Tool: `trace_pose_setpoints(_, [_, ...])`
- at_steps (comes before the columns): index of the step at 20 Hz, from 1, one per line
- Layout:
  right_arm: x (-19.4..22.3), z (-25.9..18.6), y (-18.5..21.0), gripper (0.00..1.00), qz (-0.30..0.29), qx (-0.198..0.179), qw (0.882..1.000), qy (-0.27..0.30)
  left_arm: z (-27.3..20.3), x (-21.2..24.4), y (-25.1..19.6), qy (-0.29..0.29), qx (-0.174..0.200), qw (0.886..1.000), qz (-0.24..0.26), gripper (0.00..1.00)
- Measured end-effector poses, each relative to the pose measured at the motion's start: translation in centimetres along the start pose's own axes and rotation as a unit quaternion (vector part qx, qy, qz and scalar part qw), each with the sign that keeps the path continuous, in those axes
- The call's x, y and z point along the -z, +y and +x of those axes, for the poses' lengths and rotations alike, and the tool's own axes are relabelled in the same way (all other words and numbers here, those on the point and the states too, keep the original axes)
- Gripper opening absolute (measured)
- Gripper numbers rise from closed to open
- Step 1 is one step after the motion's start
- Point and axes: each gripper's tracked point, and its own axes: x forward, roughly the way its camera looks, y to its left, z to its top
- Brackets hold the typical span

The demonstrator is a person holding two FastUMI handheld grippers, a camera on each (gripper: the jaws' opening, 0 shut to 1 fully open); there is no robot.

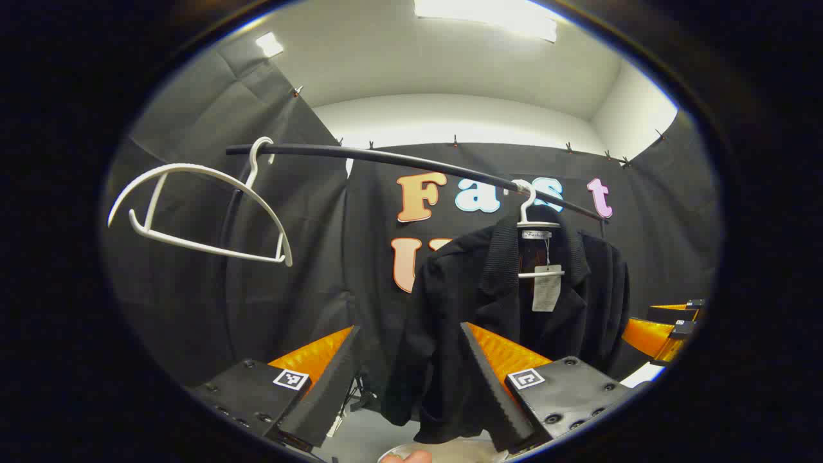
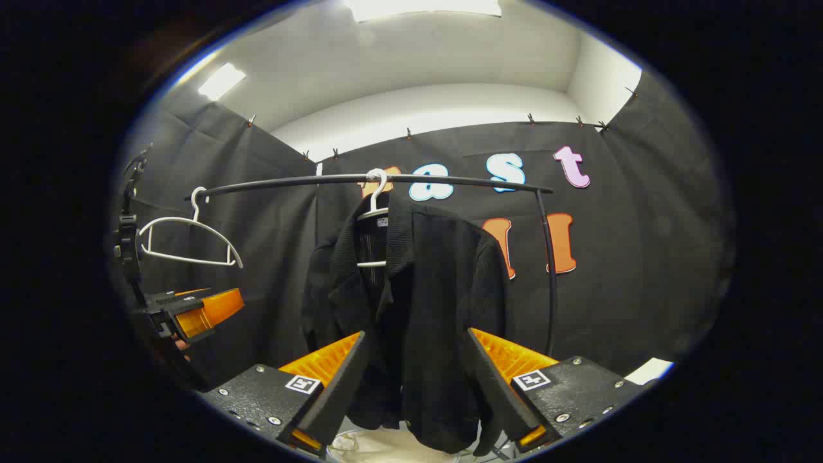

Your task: Grasp the clothes on the hanger with both hands and then place them into the laundry hamper below.

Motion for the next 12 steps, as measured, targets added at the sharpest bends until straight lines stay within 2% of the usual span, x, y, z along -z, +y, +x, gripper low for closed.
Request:
trace_pose_setpoints(7, [0.2, 0.3, -0.2, 0.93, 0.005, 0.007, 1.0, 0.008, 0.3, 0.3, -0.3, -0.006, 0.011, 1.0, -0.023, 0.95])
trace_pose_setpoints(12, [0.8, 0.4, 0.2, 0.93, 0.006, 0.0, 1.0, 0.015, 0.3, 1.1, 0.9, 0.003, -0.005, 1.0, -0.022, 1.0])
